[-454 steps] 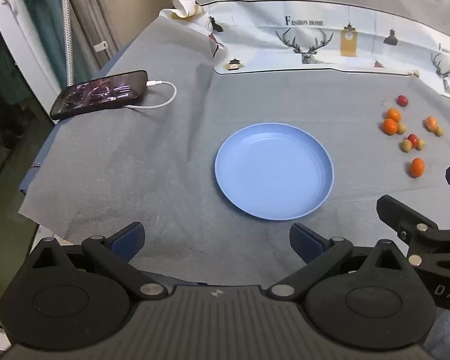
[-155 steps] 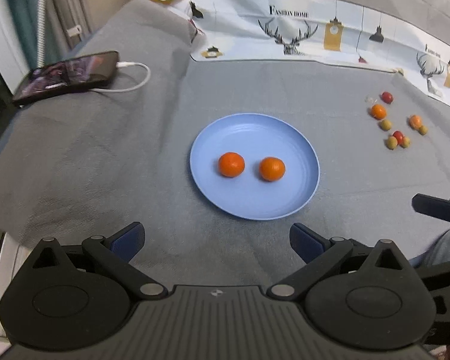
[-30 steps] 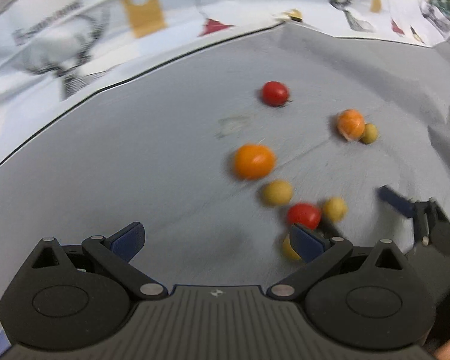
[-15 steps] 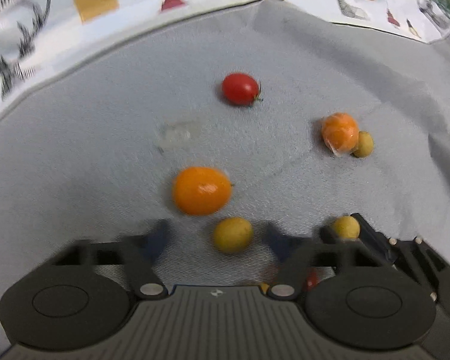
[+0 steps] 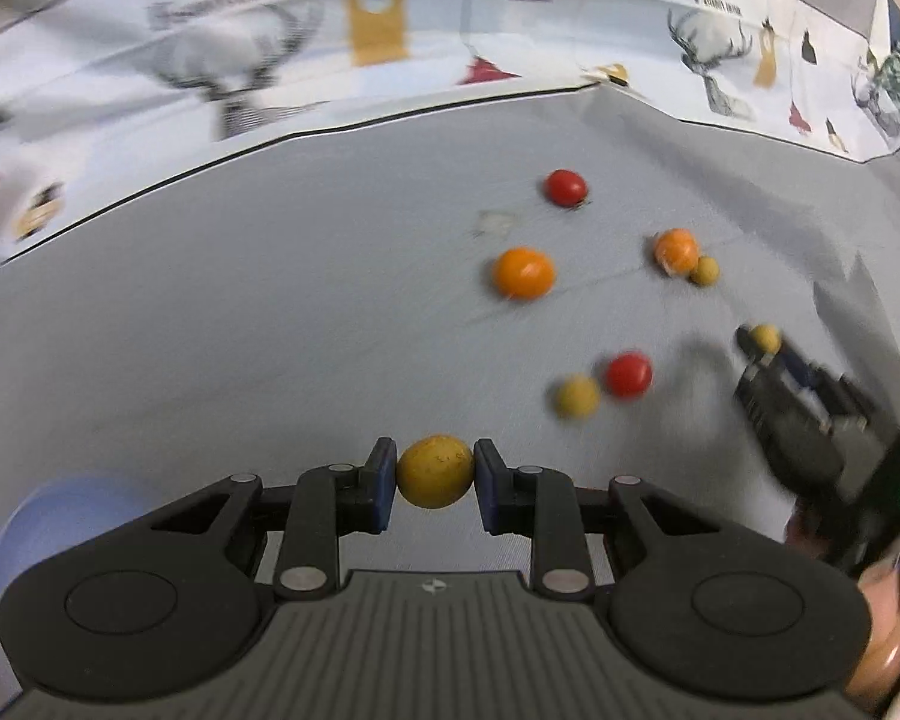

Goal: Organize fruits
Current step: 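Carry both held yellow fruits over the blue plate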

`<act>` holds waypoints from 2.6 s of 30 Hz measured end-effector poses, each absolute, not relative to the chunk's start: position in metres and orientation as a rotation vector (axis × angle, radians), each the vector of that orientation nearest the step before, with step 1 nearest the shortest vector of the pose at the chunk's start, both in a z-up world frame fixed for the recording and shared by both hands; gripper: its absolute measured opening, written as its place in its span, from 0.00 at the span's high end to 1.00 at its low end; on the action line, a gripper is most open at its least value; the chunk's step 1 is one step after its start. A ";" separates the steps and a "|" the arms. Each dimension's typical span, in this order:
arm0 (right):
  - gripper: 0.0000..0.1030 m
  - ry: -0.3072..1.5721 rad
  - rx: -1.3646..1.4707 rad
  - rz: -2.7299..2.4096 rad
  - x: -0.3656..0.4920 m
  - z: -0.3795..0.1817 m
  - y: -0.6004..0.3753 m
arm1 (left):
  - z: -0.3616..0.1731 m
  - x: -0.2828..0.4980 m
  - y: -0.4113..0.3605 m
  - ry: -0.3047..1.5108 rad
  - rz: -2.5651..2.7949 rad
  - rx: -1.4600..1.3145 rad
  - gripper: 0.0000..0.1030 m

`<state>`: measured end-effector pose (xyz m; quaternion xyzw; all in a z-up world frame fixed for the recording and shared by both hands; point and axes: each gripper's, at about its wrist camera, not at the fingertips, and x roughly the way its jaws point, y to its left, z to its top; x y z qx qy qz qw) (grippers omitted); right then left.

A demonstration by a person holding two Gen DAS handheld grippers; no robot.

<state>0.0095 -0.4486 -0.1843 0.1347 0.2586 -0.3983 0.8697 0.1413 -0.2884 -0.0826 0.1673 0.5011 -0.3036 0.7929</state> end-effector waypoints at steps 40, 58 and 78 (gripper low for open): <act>0.73 0.550 0.224 -0.119 -0.084 0.014 -0.155 | 0.007 -0.024 0.014 0.931 -0.431 0.151 0.71; 0.73 0.563 0.208 -0.125 -0.078 0.013 -0.148 | 0.004 -0.017 0.019 0.937 -0.421 0.125 0.71; 0.73 0.609 0.198 -0.110 -0.062 0.004 -0.147 | -0.003 0.000 0.018 0.961 -0.407 0.107 0.71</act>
